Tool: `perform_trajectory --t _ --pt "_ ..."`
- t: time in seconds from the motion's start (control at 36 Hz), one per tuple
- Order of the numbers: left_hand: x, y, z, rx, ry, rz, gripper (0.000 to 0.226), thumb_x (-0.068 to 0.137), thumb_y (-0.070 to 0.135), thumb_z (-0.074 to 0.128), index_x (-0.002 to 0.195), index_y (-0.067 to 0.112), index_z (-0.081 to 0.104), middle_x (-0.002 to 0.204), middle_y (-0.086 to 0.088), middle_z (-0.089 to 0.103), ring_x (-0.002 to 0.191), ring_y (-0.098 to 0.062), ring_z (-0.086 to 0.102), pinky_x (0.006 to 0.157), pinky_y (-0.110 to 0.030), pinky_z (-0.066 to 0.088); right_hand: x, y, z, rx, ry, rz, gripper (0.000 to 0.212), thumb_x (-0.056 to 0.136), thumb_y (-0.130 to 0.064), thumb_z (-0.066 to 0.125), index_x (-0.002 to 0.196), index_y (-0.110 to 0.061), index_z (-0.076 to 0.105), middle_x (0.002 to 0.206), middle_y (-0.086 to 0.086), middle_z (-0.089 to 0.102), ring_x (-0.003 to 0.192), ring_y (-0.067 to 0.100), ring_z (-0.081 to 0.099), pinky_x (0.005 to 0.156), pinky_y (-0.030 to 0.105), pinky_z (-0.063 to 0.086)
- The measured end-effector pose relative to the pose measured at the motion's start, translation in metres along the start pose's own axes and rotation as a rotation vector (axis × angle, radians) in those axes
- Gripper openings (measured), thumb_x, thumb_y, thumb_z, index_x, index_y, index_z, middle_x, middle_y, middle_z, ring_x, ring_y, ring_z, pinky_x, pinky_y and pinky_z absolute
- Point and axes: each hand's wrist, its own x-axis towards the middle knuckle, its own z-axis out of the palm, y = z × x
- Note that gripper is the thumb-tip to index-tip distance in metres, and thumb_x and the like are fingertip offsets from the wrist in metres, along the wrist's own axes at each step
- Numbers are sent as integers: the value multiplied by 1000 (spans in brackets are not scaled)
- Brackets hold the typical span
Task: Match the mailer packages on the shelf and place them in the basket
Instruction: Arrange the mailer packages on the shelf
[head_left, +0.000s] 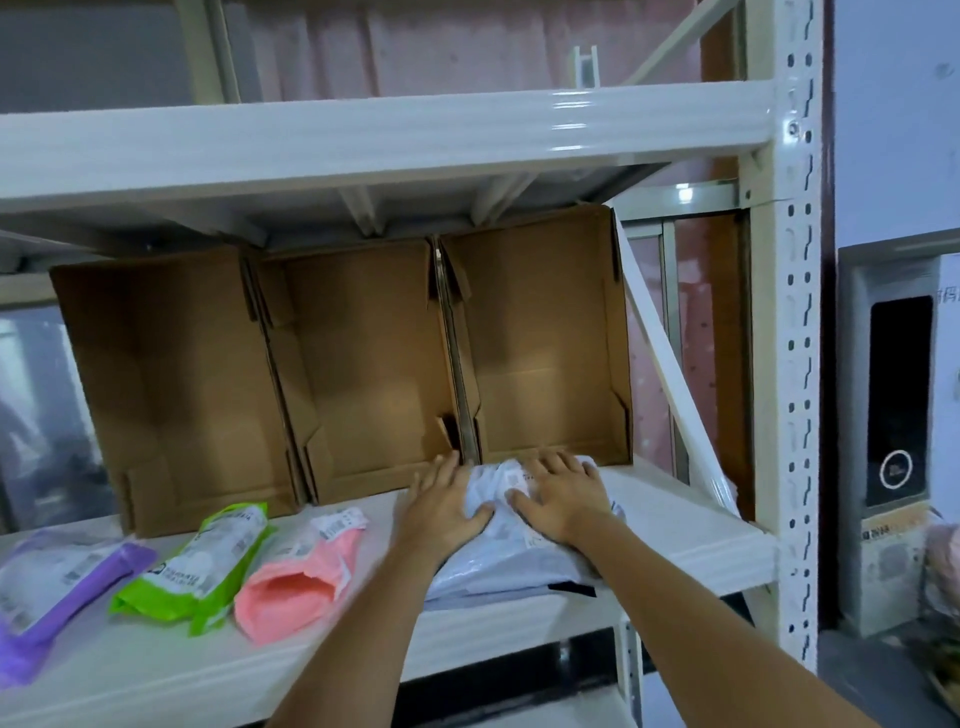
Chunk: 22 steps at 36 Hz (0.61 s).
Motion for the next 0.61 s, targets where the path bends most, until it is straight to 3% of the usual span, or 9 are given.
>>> perform_trajectory --t 0.17,0.44,0.53,0.61 --pt "10 2 5 41 -120 80 64 96 50 42 152 32 16 159 6 15 143 -22 18 115 -31 18 4 -1 2 -75 -61 -99 63 95 -58 32 153 -35 18 161 -2 17 147 23 12 115 57 6" --pt "9 5 3 51 -129 65 64 95 51 44 151 32 20 157 7 22 141 -21 22 112 -31 21 7 -2 5 -84 -54 -85 63 92 -59 35 149 -36 26 155 -7 30 141 20 25 111 54 16" --pt "7 4 5 29 -118 13 64 93 55 44 150 36 22 156 5 23 141 -23 22 114 -34 23 6 -2 6 -5 -12 7 64 89 -65 33 146 -37 32 155 -4 29 142 21 23 113 53 13" --pt "5 1 6 -57 -128 -121 70 88 66 43 149 39 19 154 -1 22 141 -28 23 115 -38 24 5 2 4 73 -24 212 80 86 -75 25 151 -28 25 160 6 13 147 29 8 114 52 13"
